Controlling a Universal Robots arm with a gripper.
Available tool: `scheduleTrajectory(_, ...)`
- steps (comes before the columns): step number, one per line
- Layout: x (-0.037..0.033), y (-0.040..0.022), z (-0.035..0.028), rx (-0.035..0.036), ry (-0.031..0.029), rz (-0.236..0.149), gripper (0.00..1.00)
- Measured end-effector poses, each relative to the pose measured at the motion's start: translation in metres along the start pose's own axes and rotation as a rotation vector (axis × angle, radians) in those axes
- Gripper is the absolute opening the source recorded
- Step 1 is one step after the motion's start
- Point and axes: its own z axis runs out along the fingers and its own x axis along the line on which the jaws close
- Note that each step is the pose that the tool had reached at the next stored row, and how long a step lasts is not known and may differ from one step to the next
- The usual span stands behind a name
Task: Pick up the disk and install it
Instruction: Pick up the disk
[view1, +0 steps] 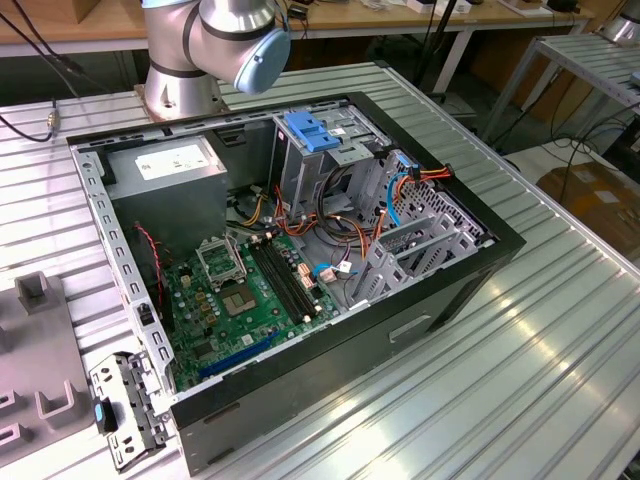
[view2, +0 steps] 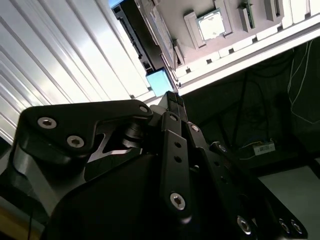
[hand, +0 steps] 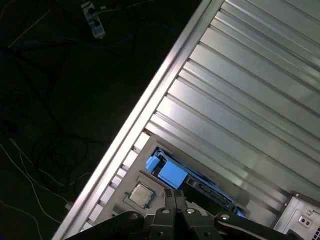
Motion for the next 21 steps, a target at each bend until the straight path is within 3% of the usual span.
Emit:
scheduleTrajectory(2,0.0001,0.0001,0.0,0.0,0.001,-0.028,0.11)
scheduleTrajectory(10,0.0001,0.0,0.0,0.0002,0.0026,-0.074,0.11)
scheduleTrajectory(21,0.0001,0.0,0.0001,0.0006,0.0041,-0.109,0.11)
